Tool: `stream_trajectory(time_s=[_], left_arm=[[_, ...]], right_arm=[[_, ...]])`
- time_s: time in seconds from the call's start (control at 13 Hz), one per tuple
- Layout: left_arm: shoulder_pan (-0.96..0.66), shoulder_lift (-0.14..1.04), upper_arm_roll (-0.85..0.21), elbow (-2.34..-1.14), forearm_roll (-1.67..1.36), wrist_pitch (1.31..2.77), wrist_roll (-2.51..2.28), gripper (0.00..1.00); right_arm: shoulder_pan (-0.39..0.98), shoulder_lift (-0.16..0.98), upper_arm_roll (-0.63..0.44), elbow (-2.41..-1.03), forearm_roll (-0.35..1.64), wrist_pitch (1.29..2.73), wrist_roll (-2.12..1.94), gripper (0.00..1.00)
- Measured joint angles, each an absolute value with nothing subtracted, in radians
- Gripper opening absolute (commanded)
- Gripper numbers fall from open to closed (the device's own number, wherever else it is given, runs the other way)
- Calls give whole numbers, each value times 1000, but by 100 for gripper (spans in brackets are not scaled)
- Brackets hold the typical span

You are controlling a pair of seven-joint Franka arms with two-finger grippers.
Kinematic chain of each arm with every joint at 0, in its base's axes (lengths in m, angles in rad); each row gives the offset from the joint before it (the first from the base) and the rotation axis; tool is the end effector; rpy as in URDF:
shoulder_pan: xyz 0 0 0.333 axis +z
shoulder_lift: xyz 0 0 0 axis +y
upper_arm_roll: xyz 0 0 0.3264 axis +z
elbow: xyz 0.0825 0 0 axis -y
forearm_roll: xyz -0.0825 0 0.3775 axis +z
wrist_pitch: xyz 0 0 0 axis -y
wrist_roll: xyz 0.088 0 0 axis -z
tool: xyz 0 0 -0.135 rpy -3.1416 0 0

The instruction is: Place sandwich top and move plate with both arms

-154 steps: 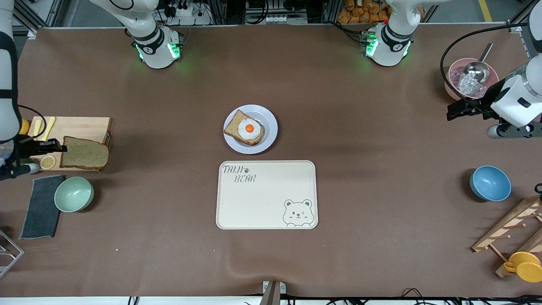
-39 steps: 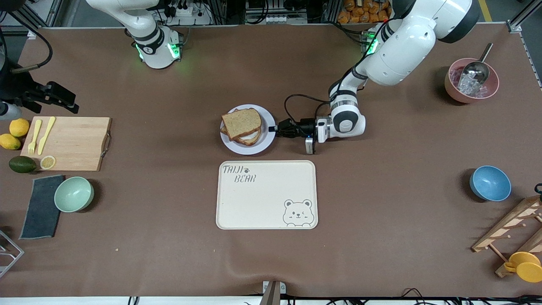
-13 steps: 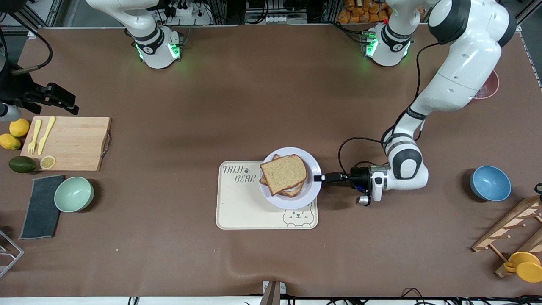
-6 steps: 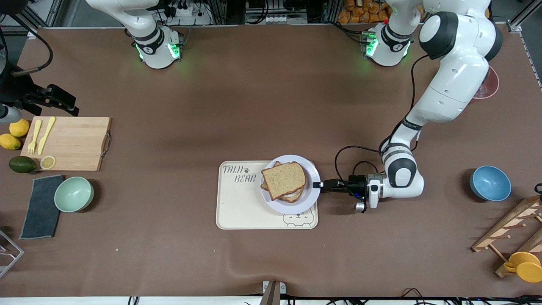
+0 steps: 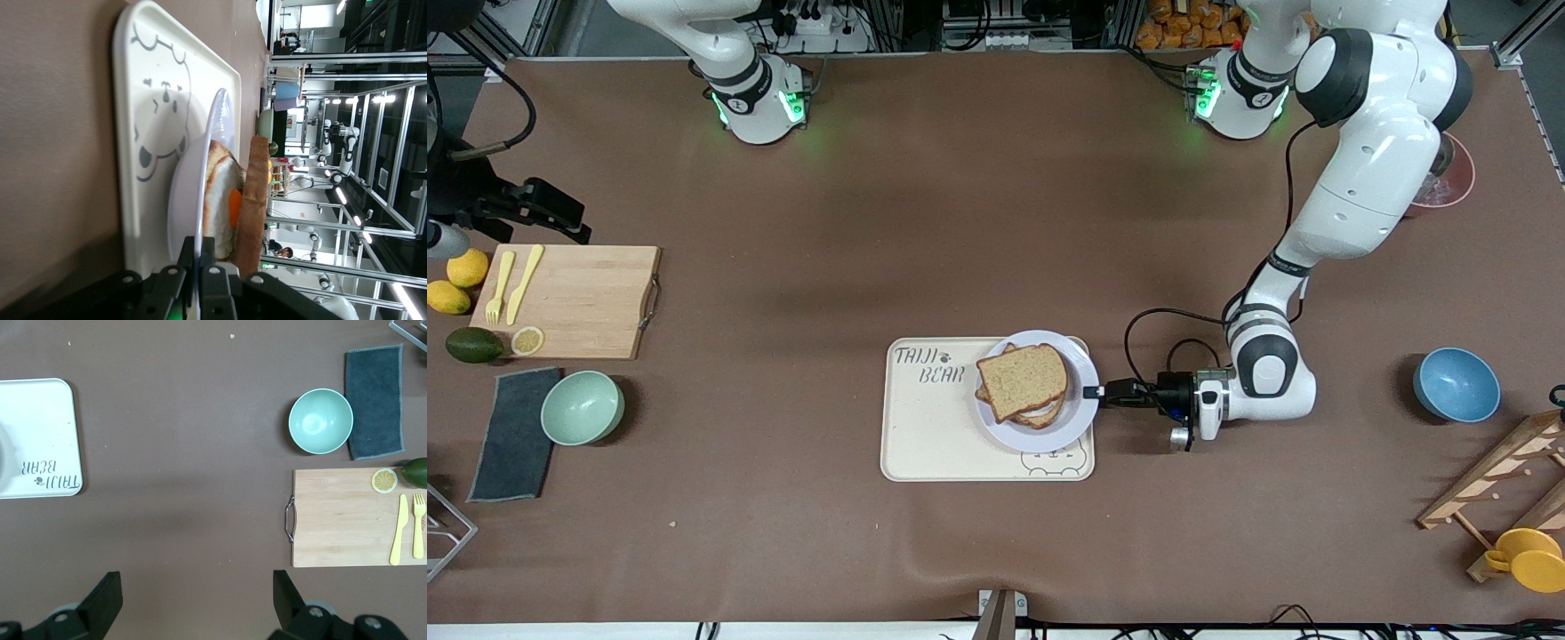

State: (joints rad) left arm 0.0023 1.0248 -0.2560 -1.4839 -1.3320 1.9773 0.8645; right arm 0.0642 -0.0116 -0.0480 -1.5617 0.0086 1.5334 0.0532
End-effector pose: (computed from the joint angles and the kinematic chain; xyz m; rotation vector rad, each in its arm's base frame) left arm 0.6532 -0.2310 0.0908 1.8155 -0.0519 -0.0522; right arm 0.5401 0.0098 0.6142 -3.1324 0.0576 0.0267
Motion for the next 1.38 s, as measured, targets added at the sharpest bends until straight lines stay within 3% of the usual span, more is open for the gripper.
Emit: stream_trajectory(time_s=[0.46, 0.85, 1.38], left_arm=[[-30, 1025, -218, -1466, -1332, 1974, 886, 56], [-10, 1025, -204, -1457, -1332, 1932, 887, 57], [65, 1006, -195, -1437, -1204, 1802, 834, 51]], right_arm=[[65, -12, -47, -1562, 9, 1534, 53, 100], [65, -11, -46, -1562, 9, 1534, 53, 100], [65, -10, -47, -1562, 9, 1534, 53, 100]])
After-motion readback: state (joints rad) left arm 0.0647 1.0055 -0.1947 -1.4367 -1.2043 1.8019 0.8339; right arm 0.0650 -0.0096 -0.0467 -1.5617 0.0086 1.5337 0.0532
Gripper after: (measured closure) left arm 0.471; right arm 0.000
